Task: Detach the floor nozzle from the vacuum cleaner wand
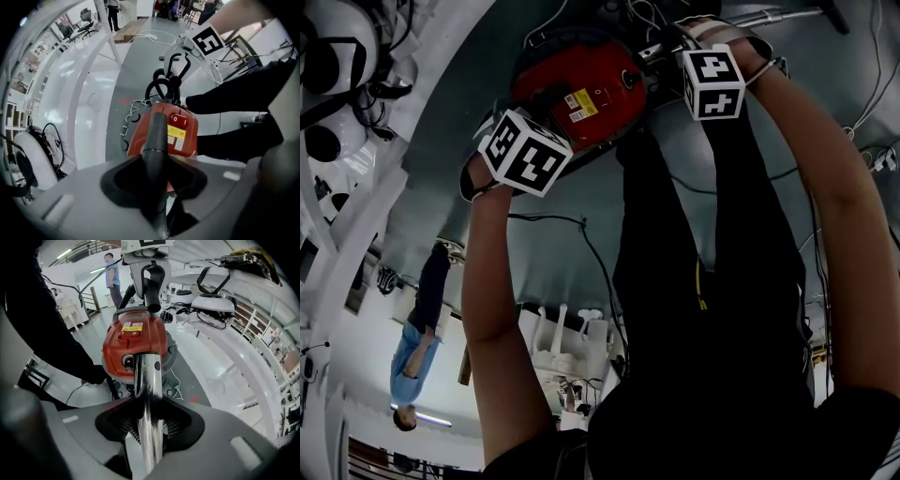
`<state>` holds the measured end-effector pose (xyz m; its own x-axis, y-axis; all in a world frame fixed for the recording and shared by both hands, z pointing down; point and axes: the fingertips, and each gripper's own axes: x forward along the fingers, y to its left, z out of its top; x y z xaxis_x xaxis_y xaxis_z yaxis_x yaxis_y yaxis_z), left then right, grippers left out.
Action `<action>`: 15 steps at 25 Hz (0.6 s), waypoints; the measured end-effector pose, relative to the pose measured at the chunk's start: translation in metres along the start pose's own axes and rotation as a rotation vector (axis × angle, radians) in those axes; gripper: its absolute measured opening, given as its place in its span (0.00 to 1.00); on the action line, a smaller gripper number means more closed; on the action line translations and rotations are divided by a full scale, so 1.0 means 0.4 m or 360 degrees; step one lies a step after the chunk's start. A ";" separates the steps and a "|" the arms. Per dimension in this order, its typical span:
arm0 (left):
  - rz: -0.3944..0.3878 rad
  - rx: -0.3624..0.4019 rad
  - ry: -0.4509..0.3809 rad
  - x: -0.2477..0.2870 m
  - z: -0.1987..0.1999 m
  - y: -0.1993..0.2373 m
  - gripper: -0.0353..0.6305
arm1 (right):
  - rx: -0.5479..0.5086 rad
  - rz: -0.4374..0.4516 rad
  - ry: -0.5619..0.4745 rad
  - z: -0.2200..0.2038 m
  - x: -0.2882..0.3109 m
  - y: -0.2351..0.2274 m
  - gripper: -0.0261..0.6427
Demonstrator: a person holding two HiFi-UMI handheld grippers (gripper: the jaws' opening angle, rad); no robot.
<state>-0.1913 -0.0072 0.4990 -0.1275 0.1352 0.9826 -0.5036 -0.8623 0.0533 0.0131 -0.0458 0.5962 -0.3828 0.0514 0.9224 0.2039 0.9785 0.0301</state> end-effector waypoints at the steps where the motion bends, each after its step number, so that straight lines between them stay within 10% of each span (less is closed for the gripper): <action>1: 0.0010 0.0008 -0.0003 0.005 0.009 -0.003 0.28 | 0.0002 0.0009 0.0003 0.002 0.005 0.006 0.30; 15: 0.0100 0.0206 -0.0035 0.062 0.170 -0.030 0.30 | 0.0024 0.0076 0.0032 0.007 0.060 0.056 0.31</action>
<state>-0.1305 -0.0266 0.5349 -0.1361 0.0696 0.9883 -0.3809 -0.9245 0.0126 0.0060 -0.0221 0.6179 -0.3545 0.0941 0.9303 0.2080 0.9779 -0.0196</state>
